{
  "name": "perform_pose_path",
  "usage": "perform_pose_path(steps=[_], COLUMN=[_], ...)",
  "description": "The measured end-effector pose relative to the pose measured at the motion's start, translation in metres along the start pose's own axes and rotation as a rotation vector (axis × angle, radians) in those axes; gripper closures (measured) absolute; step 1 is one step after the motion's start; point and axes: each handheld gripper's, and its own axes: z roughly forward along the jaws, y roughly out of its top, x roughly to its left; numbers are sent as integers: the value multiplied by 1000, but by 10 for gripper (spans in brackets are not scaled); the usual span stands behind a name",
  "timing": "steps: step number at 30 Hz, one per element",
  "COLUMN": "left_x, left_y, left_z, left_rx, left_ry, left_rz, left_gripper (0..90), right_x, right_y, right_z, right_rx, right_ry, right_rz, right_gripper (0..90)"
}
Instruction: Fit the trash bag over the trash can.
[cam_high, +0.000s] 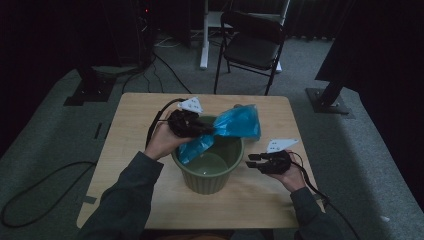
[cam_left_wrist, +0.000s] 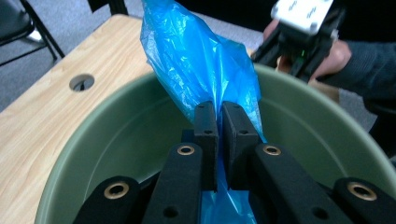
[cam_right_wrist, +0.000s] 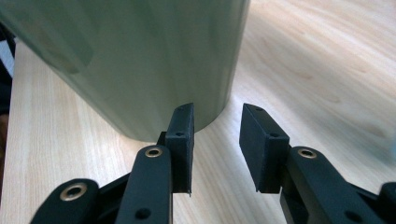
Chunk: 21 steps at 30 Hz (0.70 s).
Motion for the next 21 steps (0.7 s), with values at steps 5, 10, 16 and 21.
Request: perform_pose_path(steps=[5,10,16,21], left_x=[0,1,2,2], left_y=[-6,-14,-22,-27], left_z=[-4,-7,-9,-10], left_rx=[-1,10,2,-5], left_ry=[1,4,0,-5], left_rz=[-3,-11,-22,-28], left_gripper=[852,850,847,845], right_x=[-5,-11,-20,-24], right_y=[1,1,-1,0], right_z=[-8,-20,-28,-29], right_rx=[-44,-96,-130,-142], right_ry=[-58,-124,-187,-211], right_rz=[21,51,86,101], right_gripper=[656,669,681,686])
